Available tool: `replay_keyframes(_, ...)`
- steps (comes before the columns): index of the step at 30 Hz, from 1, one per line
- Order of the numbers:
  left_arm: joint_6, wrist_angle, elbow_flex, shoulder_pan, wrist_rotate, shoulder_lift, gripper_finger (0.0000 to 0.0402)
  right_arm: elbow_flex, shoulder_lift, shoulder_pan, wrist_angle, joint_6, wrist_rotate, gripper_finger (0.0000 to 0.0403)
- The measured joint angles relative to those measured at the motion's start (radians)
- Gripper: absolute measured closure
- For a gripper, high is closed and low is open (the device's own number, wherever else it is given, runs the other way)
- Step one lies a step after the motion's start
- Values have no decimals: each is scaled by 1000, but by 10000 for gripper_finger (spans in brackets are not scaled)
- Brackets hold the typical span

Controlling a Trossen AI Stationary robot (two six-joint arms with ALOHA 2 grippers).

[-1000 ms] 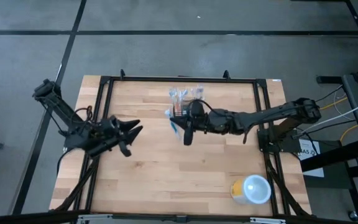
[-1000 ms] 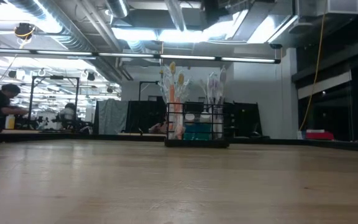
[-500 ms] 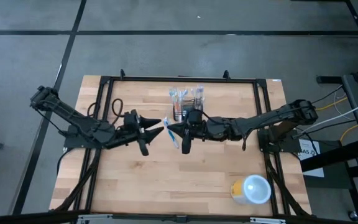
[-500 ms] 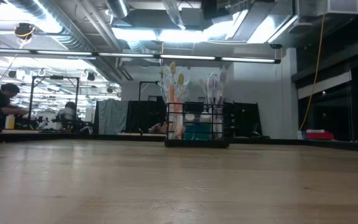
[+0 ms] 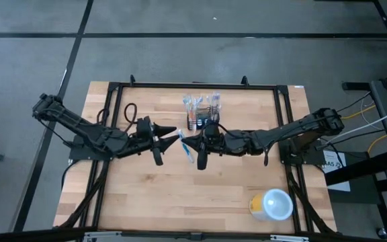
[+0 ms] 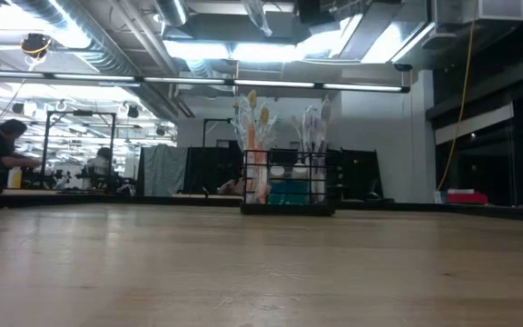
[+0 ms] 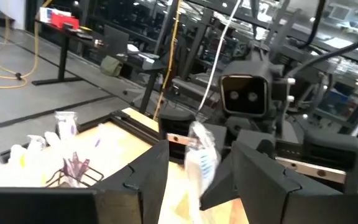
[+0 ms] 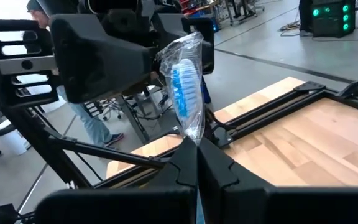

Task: Pick & Place toothbrushing station
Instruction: Put the blue toothbrush into the left section of the mesh organizer

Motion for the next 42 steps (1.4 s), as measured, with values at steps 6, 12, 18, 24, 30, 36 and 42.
replay_keyframes(6, -24, 2, 0, 35, 70, 7, 286, 0, 0, 0, 12, 0, 0, 403)
replay_keyframes(12, -27, 19, 0, 59, 88, 10, 386, 0, 0, 0, 19, -1, 1, 403)
replay_keyframes(18, 21, 81, -1, 86, 97, 10, 391, 2, -1, 5, 49, -16, 11, 400)
replay_keyframes(24, 40, 104, 0, 114, 105, 7, 392, 1, -4, 6, 106, -45, 12, 359)
replay_keyframes(30, 105, 136, 0, 118, 67, -10, 393, 1, -14, 9, 112, -59, 67, 301)
replay_keyframes(36, 148, 127, 0, 118, 20, -47, 393, 0, -29, 7, 109, -103, 187, 265)
replay_keyframes(42, 229, 112, 0, 149, -26, -55, 393, 0, -109, 9, 115, -205, 267, 255)
